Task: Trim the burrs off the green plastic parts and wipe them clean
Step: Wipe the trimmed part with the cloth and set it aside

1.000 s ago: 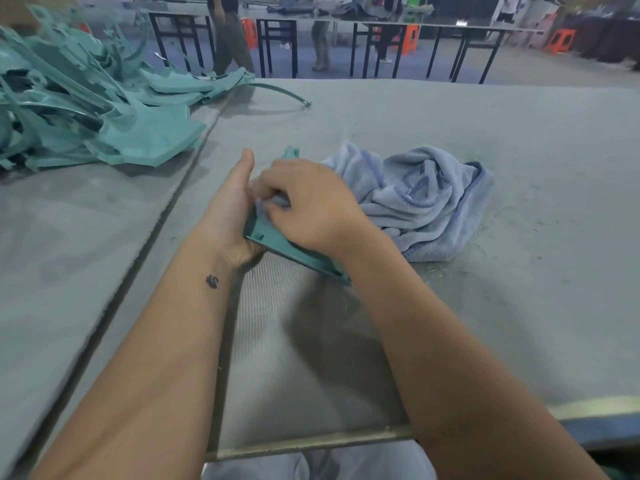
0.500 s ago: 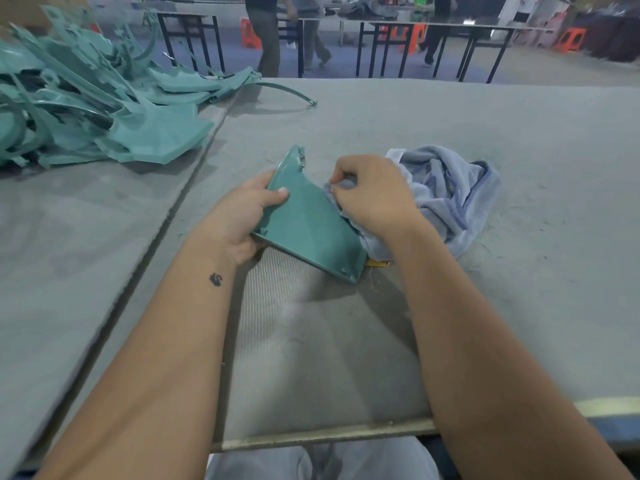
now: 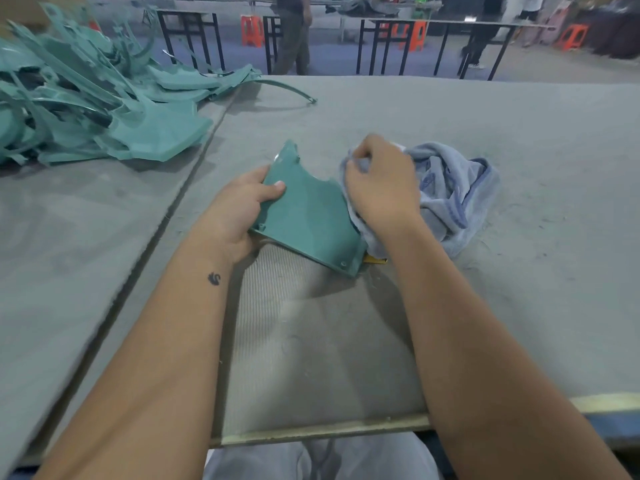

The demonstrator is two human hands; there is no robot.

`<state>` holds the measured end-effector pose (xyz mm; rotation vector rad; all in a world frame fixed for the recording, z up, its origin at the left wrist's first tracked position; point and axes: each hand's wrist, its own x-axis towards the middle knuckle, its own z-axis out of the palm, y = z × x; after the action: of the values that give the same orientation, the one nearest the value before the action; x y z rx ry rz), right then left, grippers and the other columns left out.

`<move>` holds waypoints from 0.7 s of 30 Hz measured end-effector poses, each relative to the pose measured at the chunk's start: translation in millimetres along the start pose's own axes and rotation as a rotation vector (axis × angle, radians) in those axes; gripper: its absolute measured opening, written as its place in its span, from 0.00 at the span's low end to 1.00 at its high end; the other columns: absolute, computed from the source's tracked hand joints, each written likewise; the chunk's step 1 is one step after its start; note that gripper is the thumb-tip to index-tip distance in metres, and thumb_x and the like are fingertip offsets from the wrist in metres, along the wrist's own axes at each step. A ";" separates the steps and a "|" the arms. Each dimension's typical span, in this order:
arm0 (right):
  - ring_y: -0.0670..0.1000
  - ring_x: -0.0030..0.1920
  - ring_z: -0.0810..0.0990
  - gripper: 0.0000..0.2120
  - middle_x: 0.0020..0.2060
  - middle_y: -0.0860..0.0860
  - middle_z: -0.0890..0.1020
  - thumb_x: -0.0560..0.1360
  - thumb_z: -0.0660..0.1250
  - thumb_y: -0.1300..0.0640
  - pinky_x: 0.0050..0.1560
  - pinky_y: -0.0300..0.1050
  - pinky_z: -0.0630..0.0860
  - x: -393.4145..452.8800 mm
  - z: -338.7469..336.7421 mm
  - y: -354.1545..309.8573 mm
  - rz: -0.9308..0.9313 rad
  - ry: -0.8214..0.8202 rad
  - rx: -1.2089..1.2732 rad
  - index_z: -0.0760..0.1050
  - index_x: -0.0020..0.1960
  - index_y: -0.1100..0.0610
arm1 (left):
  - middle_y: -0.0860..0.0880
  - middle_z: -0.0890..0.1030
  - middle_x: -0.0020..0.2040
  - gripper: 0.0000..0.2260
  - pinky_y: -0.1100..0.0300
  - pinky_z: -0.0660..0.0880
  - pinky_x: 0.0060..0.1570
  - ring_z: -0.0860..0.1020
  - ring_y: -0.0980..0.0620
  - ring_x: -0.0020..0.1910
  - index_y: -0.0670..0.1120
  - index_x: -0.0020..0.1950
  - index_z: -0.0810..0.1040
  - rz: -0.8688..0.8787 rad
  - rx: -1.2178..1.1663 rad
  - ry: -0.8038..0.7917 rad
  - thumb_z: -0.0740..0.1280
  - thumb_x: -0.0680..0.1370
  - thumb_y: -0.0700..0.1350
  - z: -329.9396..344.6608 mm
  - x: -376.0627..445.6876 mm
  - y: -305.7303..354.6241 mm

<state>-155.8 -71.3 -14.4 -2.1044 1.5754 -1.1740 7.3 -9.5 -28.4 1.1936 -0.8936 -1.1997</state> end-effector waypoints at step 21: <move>0.57 0.50 0.77 0.07 0.49 0.53 0.80 0.79 0.61 0.53 0.45 0.48 0.64 -12.8 27.1 -29.3 -0.404 -0.118 -0.236 0.73 0.51 0.56 | 0.50 0.85 0.44 0.11 0.55 0.82 0.37 0.84 0.52 0.39 0.46 0.63 0.74 0.143 -0.196 0.150 0.60 0.82 0.38 15.5 15.3 -10.8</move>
<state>-117.2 -55.6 -19.0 -2.6854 1.3297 -0.9869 -6.9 -27.1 -37.3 1.0291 -0.7191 -1.0434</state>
